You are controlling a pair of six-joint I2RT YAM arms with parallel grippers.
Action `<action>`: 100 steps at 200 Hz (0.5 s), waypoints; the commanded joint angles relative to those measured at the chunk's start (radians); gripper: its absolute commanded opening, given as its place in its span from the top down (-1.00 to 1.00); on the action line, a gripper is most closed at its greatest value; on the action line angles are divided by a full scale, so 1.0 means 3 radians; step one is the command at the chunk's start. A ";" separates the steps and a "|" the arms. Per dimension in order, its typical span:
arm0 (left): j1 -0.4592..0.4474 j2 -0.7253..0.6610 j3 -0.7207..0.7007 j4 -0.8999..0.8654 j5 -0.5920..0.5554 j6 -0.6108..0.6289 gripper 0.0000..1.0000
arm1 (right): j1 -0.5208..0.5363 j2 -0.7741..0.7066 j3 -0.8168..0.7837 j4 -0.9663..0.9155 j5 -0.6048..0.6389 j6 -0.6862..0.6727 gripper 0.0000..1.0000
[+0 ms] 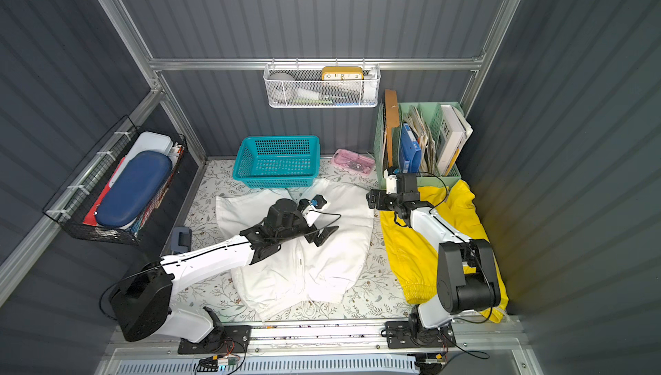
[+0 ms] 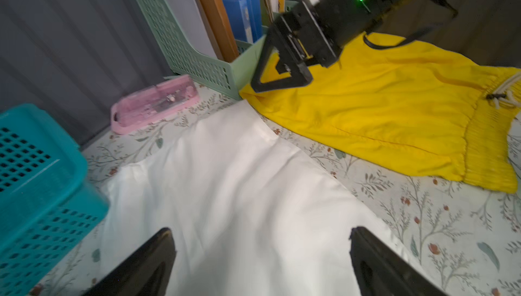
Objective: Roll up the shorts
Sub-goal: Fold the shorts at the center of the board.
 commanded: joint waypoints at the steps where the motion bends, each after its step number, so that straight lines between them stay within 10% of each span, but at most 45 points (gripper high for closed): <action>1: -0.0125 0.0138 0.0050 -0.0245 0.0108 -0.0025 -1.00 | 0.0071 0.0175 0.0162 -0.0321 0.0045 0.0016 -0.84; 100: -0.0698 0.1006 0.0575 -0.0653 0.0203 -0.0017 -1.00 | 0.0165 0.0852 0.0786 -0.0719 0.0219 0.0066 -0.77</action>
